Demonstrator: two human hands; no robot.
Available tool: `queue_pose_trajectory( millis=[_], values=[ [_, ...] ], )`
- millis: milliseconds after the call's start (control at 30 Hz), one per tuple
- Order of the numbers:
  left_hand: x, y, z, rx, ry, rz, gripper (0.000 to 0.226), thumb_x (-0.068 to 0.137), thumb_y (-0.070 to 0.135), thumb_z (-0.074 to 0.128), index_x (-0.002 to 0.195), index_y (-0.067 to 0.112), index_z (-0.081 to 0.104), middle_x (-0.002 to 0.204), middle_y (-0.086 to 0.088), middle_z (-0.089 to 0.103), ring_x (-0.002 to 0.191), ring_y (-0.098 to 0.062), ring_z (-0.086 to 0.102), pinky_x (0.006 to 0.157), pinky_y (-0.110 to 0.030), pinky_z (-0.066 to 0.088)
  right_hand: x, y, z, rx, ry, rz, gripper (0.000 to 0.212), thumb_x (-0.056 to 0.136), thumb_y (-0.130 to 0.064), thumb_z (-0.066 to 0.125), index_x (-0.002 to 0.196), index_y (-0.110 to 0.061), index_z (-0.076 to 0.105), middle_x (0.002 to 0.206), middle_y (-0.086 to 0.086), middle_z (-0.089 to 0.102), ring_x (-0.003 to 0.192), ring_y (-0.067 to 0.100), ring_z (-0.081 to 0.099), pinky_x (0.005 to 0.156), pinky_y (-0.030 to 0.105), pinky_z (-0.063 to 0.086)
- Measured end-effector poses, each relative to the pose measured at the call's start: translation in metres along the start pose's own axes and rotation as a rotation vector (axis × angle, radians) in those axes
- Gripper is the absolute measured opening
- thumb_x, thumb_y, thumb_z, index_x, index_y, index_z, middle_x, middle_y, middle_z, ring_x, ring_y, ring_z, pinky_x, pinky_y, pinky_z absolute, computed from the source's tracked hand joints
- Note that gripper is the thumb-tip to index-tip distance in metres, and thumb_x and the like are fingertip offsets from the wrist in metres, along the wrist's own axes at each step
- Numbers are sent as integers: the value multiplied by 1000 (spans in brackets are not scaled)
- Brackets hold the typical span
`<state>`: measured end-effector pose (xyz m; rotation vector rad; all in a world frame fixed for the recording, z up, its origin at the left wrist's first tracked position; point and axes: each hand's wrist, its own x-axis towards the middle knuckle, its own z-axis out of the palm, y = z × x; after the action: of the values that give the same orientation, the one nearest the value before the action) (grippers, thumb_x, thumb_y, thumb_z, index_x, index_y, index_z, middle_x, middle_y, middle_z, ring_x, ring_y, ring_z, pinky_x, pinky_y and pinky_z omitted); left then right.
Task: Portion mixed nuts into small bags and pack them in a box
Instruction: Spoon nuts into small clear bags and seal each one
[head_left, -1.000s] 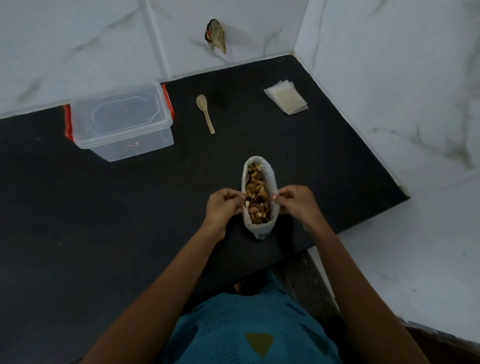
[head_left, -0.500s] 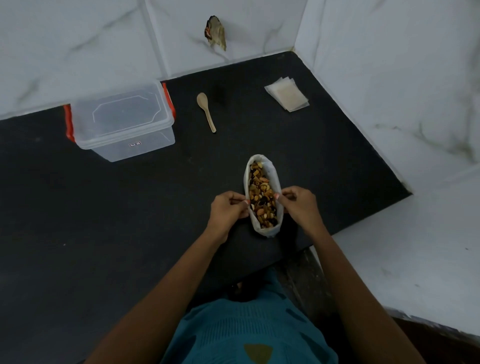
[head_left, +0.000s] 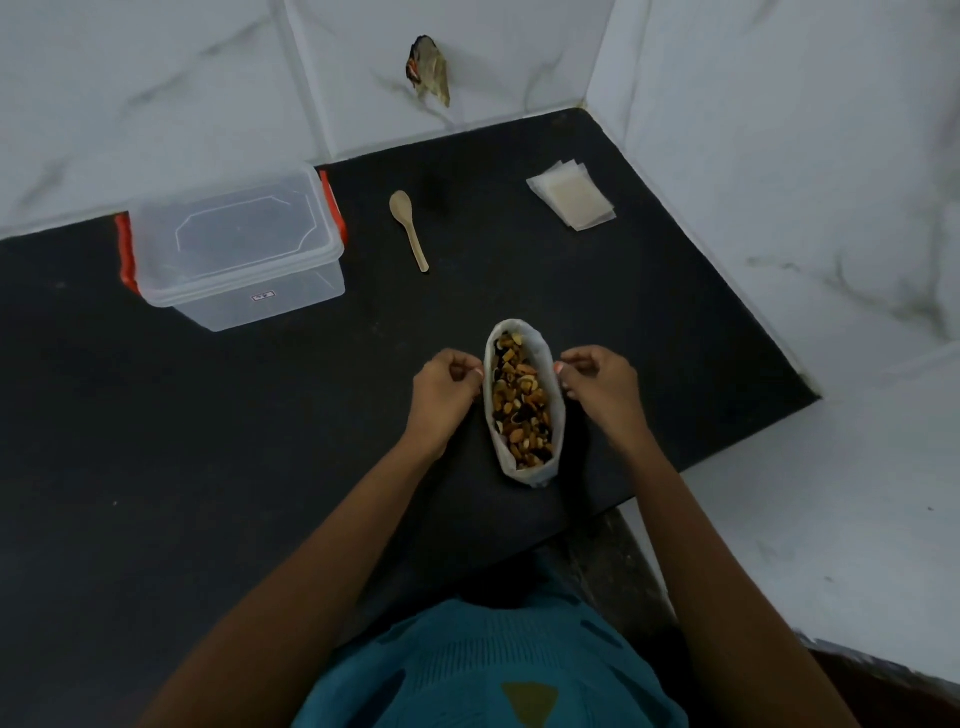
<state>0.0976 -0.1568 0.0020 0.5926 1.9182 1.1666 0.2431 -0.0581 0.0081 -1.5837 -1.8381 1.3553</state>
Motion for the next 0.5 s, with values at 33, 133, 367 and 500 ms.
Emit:
queue_pose_trajectory(
  millis=[33,133,367,500],
  values=[
    [5,5,1,13,21,24,9,91,12,54,89,20,57,91,1,60,90,-15,60,82,-30,52,6,-3,-1,-3,2,-14,16,86,-11,61,102,-11,62,94,0,61,88,13,60,83,31,52],
    [27,26,7,25,72,81,8,90,10,54,93,17,58,93,1,60,91,-15,60,83,-30,51,32,-14,-6,-34,-16,-64,11,86,-9,60,96,-11,63,92,1,62,84,12,59,81,29,52],
    [99,74,42,70,98,124,7,87,6,55,88,12,58,95,-12,64,85,-19,59,81,-33,52,115,-37,-17,-160,32,-171,14,85,-5,60,97,-4,67,96,7,65,83,10,56,75,18,45],
    [144,98,71,61,117,89,8,85,4,56,90,6,62,98,-16,66,92,-28,63,85,-39,53,169,-50,-26,-178,108,-185,17,84,-2,59,99,1,67,100,15,67,91,16,60,71,9,35]
  ],
)
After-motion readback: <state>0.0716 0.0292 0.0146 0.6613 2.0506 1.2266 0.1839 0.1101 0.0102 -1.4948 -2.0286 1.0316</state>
